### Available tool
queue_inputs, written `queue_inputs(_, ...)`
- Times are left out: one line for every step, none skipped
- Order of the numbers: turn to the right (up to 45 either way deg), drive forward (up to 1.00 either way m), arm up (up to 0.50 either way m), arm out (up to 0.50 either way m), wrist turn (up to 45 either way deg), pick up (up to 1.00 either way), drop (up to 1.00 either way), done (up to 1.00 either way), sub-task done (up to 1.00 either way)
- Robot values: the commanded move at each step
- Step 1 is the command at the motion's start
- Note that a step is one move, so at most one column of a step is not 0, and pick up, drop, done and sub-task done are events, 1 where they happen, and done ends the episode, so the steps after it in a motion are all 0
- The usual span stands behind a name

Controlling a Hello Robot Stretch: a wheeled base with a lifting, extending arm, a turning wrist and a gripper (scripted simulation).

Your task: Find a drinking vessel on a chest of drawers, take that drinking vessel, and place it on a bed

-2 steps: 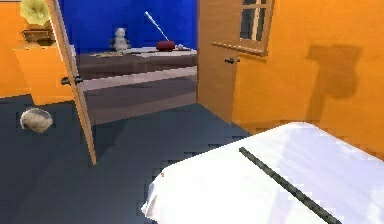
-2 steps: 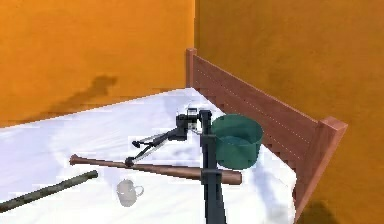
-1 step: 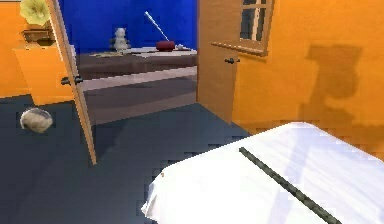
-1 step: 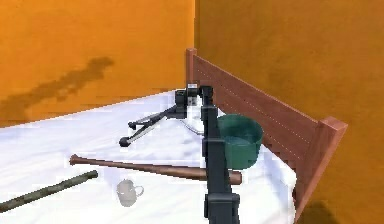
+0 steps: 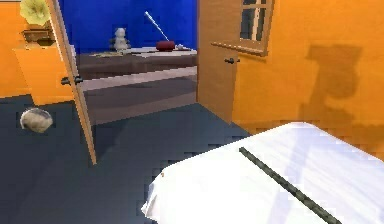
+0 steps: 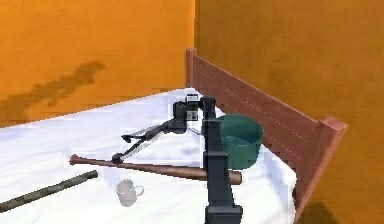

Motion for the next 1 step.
queue_inputs(0.0,0.00,0.00,0.00,0.0,0.00,0.00,1.00,0.00)
